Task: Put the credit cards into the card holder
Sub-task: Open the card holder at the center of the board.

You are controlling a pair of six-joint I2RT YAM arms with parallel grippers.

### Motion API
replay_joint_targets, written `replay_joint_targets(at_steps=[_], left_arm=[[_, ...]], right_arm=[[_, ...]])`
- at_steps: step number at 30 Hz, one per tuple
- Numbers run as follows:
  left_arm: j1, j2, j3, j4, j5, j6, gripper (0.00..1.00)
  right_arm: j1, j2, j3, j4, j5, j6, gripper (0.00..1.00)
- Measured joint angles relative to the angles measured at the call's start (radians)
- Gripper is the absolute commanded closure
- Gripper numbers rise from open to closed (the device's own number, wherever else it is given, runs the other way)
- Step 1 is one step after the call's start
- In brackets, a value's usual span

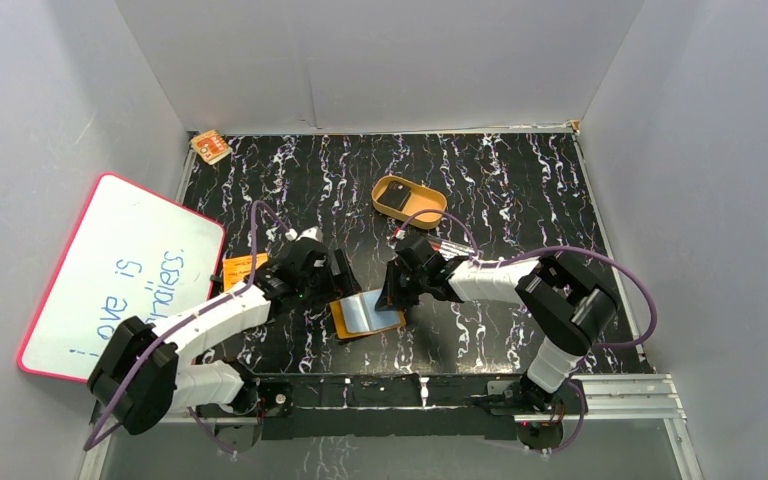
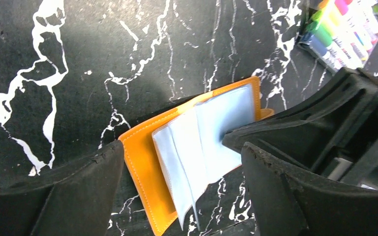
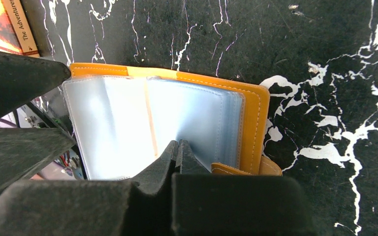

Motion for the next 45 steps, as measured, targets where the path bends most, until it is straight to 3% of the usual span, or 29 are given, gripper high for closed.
replay_joint_targets(at_steps=[5, 9, 22, 31, 33, 35, 37, 39, 45], left_arm=[[-0.002, 0.008, 0.060, -0.026, -0.006, 0.005, 0.11], [-0.010, 0.072, 0.133, -0.039, -0.013, 0.019, 0.16], [-0.024, 0.150, 0.051, -0.064, -0.033, 0.045, 0.64], [-0.024, 0.197, 0.063, -0.017, -0.039, 0.079, 0.80], [-0.024, 0.226, 0.086, -0.005, -0.039, 0.092, 0.80], [-0.024, 0.254, 0.111, 0.001, -0.039, 0.103, 0.71], [-0.024, 0.272, 0.130, 0.006, -0.039, 0.112, 0.47], [-0.025, 0.272, 0.138, 0.006, -0.041, 0.119, 0.37], [-0.029, 0.233, 0.146, -0.068, -0.097, 0.113, 0.30]], right_arm=[[0.000, 0.000, 0.000, 0.000, 0.000, 0.000, 1.00], [0.000, 0.000, 0.002, -0.002, 0.000, 0.000, 1.00], [0.005, -0.027, -0.017, -0.013, 0.027, 0.006, 1.00], [0.005, -0.100, -0.084, -0.028, 0.048, 0.032, 1.00], [0.005, -0.114, -0.093, -0.038, 0.053, 0.034, 1.00], [0.005, -0.126, -0.099, -0.046, 0.056, 0.035, 0.99], [0.005, -0.135, -0.104, -0.054, 0.060, 0.036, 0.92], [0.005, -0.143, -0.105, -0.069, 0.063, 0.038, 0.87], [0.005, -0.158, -0.105, -0.098, 0.075, 0.038, 0.82]])
